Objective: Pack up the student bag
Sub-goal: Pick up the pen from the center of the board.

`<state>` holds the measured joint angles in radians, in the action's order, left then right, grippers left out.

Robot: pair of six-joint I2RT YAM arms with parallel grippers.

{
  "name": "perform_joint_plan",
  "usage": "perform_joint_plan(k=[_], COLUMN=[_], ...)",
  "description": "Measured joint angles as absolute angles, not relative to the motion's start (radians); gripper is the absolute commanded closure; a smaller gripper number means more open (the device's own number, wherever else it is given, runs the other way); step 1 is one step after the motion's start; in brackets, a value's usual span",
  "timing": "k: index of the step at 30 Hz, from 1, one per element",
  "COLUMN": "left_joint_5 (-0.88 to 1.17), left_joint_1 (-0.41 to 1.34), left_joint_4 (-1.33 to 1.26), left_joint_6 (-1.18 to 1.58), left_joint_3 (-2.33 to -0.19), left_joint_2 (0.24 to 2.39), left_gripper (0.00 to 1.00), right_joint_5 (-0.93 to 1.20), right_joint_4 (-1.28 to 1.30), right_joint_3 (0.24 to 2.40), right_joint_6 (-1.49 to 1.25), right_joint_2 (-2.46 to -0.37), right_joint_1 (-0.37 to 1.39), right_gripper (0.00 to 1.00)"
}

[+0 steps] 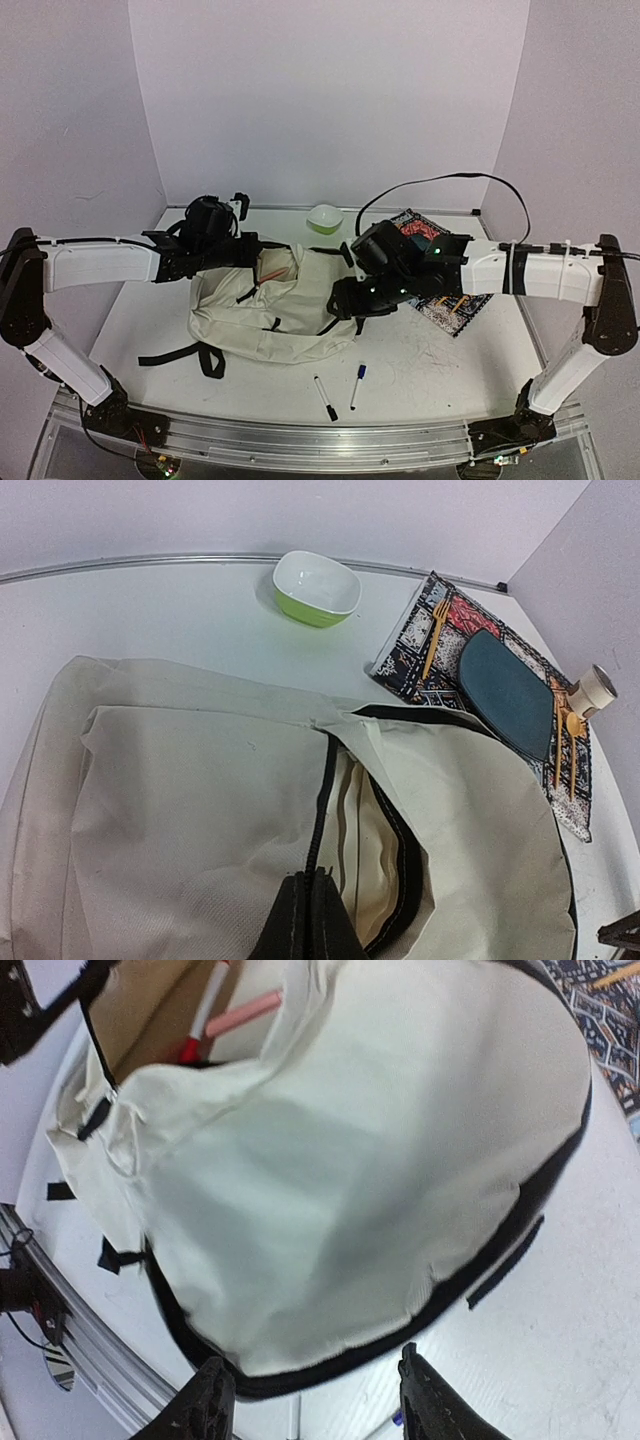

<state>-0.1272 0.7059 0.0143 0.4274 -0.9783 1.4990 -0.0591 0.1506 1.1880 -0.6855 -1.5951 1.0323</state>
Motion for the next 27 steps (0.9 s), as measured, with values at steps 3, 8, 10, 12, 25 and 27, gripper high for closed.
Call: perform_joint_plan(k=[3,8,10,12,25,27], left_joint_5=[-0.128,-0.127,-0.128,-0.128,-0.127,-0.127], left_joint_1=[0.706,0.706,0.706,0.706,0.706,0.706], left_joint_4=[0.007,0.007,0.007,0.006,0.007,0.008], left_joint_6=[0.427,0.427,0.428,0.428,0.428,0.427], left_joint_3=[-0.973,-0.971,-0.967,-0.961,-0.957,-0.953], left_joint_2=[1.499,1.495,1.489,1.482,1.476,1.471], left_gripper=[1.00,1.00,1.00,1.00,1.00,1.00], right_joint_5=[-0.083,-0.096,-0.097,-0.097,-0.099,-0.098], right_joint_4=[0.208,0.271,0.290,0.308,0.303,0.291], right_joint_3=[1.165,1.096,1.073,1.058,1.058,1.058], right_joint_6=[-0.729,-0.795,-0.820,-0.843,-0.899,-0.900], right_joint_2=[-1.591,-1.578,-1.578,-1.581,-1.758,-1.781], right_joint_1=[1.064,1.098,1.105,1.114,1.140,1.140], right_gripper=[0.43,0.45,0.45,0.45,0.48,0.49])
